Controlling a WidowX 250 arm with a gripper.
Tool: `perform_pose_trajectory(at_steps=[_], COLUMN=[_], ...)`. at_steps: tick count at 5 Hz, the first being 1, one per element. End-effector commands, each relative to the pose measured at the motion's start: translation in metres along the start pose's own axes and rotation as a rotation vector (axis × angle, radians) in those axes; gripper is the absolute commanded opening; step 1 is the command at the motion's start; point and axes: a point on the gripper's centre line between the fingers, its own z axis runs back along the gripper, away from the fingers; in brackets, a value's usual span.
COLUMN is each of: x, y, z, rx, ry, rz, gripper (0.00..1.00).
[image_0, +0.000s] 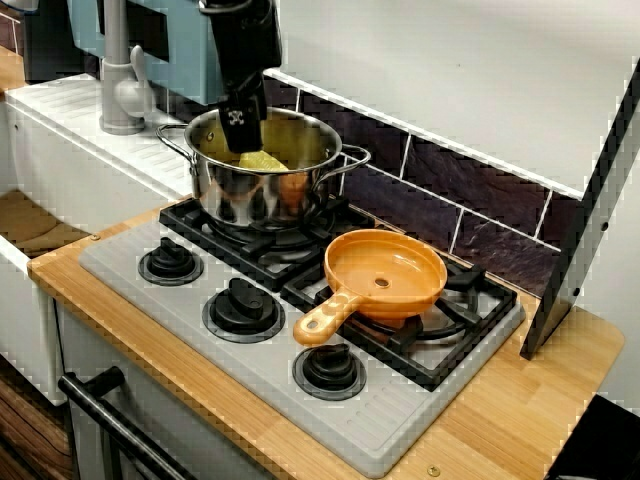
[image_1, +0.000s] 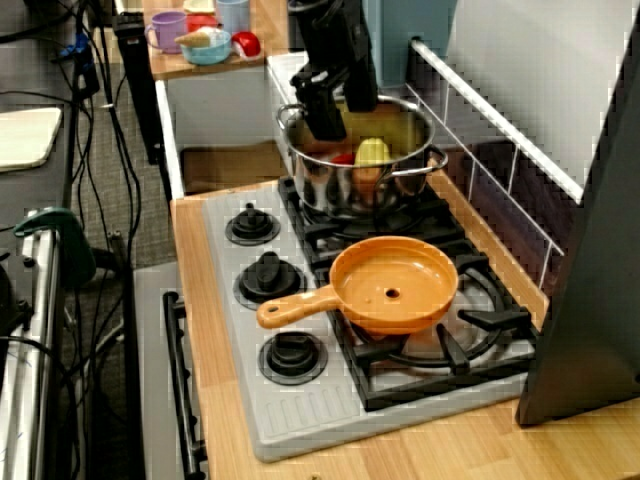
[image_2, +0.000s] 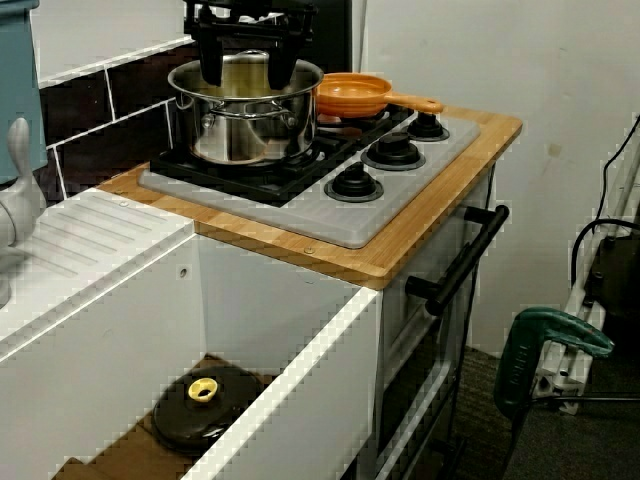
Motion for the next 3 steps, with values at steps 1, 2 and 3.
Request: perform_pose_trajectory(at_steps=[1, 2, 3], x=[-0.001, 0.001, -0.001], y=[-0.006, -0.005, -0.004], z=[-0.013, -0.018, -0.028], rx=[0.030, 0.024, 0.031], ry=[-0.017, -0.009, 0.014], rz=[0.007, 0.022, 0.023], gripper=[1.00, 1.00, 1.00])
